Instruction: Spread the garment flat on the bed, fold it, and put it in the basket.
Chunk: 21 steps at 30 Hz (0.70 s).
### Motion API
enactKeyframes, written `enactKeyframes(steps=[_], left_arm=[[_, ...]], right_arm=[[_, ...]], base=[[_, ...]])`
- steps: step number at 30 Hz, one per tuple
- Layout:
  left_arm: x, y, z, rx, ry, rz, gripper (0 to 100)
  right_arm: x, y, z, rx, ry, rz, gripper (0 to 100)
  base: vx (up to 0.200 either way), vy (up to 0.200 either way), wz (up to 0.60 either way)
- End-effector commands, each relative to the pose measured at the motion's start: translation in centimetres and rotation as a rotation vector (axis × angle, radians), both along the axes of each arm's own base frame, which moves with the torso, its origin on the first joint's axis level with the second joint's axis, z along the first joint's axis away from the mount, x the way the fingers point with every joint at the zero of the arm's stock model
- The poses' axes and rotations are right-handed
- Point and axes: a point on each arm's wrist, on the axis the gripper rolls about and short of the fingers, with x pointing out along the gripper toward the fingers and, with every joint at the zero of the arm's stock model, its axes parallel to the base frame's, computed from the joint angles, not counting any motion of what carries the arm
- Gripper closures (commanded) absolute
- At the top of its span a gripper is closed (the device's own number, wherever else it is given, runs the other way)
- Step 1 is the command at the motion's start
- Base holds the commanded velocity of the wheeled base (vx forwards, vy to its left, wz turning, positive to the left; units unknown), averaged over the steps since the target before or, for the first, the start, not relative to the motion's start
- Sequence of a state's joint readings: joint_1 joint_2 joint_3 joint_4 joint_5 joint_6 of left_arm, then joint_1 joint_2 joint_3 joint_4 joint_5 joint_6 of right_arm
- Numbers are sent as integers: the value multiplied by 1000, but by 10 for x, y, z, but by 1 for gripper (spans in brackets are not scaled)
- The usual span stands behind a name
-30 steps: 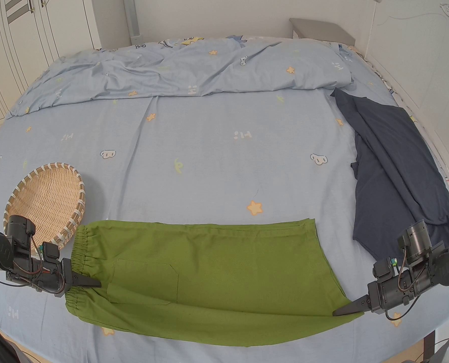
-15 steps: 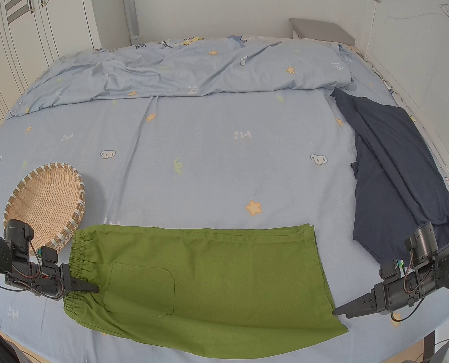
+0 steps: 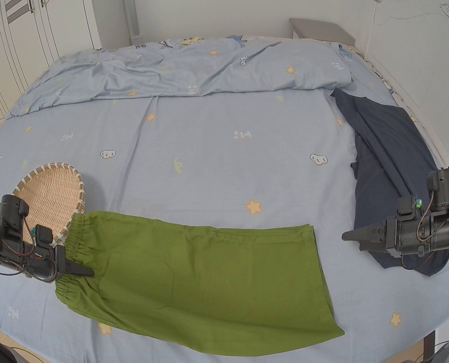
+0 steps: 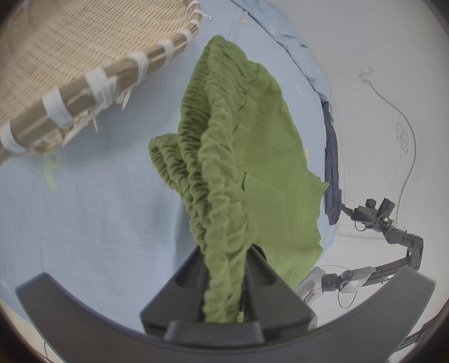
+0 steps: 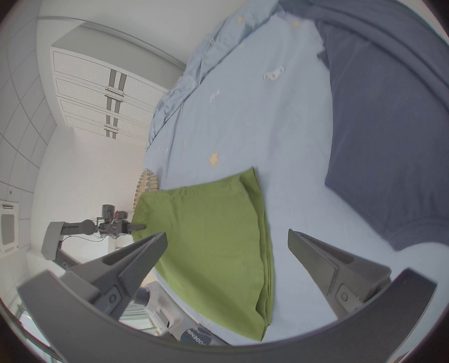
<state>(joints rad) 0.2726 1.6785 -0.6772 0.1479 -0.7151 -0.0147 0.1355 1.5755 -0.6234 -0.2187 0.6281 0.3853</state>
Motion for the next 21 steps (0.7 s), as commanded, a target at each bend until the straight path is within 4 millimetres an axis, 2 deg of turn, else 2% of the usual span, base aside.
enactKeyframes(steps=[1, 4, 5, 9, 10, 14, 20, 21], left_arm=[[4, 0, 35, 57, -86, -7, 100], [3, 5, 35, 78, -92, -13, 100], [-3, 22, 36, 133, -106, 27, 100], [-7, 35, 51, 160, -117, 73, 100], [-11, 39, 62, 161, -108, 97, 100], [-15, 40, 78, 153, -81, 99, 100], [-16, 34, 80, 151, -72, 81, 100], [-19, 17, 88, 156, -103, 21, 100]], right_arm=[[-2, 6, 20, -20, -81, -28, 0], [-2, 6, 19, -21, -78, -28, 0], [-3, 8, 20, -20, -80, -21, 0], [-5, 14, 19, -18, -73, 1, 0], [-5, 14, 19, -20, -72, 0, 0], [-5, 14, 19, -27, -75, -8, 0], [-4, 14, 19, -26, -75, -8, 0], [-4, 16, 19, -26, -75, -4, 0]], base=[[0, 0, 0], [0, 0, 0], [0, 0, 0], [0, 0, 0], [0, 0, 0], [0, 0, 0], [0, 0, 0], [0, 0, 0]])
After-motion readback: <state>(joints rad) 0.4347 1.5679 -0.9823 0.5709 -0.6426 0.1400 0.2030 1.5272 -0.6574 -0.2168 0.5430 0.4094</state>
